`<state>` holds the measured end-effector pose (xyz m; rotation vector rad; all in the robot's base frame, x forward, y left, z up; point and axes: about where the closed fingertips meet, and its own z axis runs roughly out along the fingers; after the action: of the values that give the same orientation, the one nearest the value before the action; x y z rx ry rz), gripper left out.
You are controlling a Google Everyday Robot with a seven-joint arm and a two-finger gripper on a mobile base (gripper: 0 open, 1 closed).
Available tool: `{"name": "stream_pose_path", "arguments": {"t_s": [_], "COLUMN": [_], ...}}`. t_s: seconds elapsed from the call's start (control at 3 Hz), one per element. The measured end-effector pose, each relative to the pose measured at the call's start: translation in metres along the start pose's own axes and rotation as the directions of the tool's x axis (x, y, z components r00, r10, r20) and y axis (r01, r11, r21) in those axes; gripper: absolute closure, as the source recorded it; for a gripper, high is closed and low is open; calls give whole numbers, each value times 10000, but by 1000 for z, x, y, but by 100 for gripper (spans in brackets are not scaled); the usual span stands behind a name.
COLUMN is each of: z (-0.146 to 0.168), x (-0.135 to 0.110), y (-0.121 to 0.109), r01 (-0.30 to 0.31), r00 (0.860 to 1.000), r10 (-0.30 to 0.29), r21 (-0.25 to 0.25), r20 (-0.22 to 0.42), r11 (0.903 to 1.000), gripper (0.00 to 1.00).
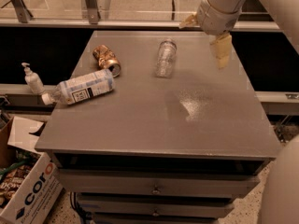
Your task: Place water bottle upright
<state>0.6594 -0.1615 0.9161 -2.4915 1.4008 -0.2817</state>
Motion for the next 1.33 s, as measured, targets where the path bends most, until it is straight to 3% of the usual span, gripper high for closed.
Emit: {"name": "stream_pose_path", "arguments": {"t_s": [0.33,0.67,1.0,1.33], "z": [15,25,29,32], "x": [1,-3,-9,-12], "y": [-11,-17,-21,-25], "r01": [1469,2837,4010,4400], "r00": [9891,9587,9156,8974], "r10": [-1468,-2841,-4019,-4408], "r21": [-24,314,942,1126], "r20": [76,97,-99,-193], "r11": [9892,9584,9112,8909], "gripper": [0,0,0,0]}}
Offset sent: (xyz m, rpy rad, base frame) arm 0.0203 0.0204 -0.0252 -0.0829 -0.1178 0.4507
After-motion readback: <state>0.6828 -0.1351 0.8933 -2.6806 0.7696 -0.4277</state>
